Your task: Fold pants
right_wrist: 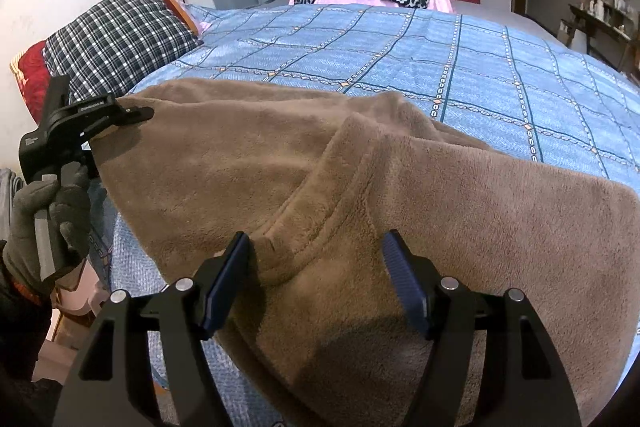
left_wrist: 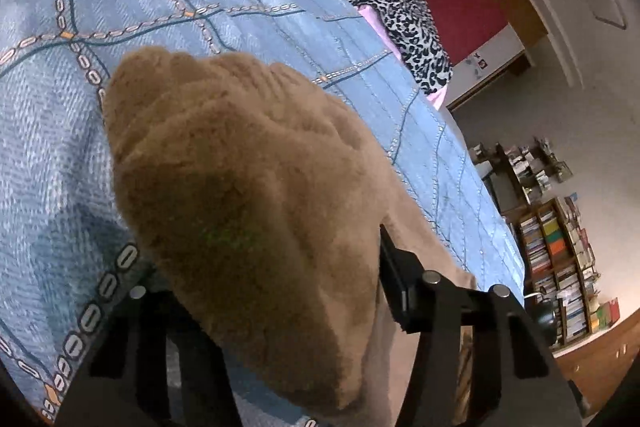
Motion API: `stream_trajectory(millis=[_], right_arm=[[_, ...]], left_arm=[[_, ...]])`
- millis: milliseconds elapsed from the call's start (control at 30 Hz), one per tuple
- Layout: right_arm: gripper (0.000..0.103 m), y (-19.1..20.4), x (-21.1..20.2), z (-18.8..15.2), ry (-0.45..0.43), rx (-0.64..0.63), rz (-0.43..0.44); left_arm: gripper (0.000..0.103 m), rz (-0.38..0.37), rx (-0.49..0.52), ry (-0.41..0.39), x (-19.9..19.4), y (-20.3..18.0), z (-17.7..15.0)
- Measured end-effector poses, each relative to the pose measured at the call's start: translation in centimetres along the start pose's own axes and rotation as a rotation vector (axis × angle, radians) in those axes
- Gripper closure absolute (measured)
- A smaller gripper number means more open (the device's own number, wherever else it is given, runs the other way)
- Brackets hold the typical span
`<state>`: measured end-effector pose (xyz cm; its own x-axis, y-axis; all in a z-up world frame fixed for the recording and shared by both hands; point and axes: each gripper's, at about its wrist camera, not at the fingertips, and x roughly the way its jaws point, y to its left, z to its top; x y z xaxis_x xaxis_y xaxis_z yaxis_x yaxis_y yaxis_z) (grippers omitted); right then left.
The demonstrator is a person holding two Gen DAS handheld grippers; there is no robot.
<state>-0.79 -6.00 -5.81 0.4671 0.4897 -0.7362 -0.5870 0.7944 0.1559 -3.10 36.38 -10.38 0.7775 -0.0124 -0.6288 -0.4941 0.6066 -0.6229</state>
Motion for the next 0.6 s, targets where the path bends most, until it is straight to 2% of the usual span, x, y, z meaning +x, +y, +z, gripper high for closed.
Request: stream_trajectory(millis=[100, 133, 167, 233, 267, 600], right_arm=[[0.034, 0.0, 0.1, -0.1, -0.001, 0.001, -0.001], [0.034, 0.0, 0.0, 0.0, -0.001, 0.001, -0.001], [0.034, 0.0, 0.0, 0.0, -0.002, 0.002, -0.001], [0.034, -0.1, 0.0, 0.0, -0.002, 0.005, 0.000], [0.034, -0.1, 0.0, 0.1, -0.003, 0.006, 0.000], [0.034, -0.5, -1.1, 0.3, -0.030, 0.035, 0.005]], left_arm=[[0.048, -0.011, -0.031, 0.002, 0.5, 0.2, 0.3], [0.051, -0.014, -0.033, 0.002, 0.6, 0.0, 0.4], [0.062, -0.022, -0.028, 0.008, 0.7, -0.3, 0.6], [0.078, -0.062, -0.011, 0.022, 0.7, -1.0, 0.8], [0.081, -0.076, 0.004, 0.021, 0.6, -1.5, 0.9], [0.084, -0.136, 0.250, -0.072, -3.7, -9.4, -0.1]])
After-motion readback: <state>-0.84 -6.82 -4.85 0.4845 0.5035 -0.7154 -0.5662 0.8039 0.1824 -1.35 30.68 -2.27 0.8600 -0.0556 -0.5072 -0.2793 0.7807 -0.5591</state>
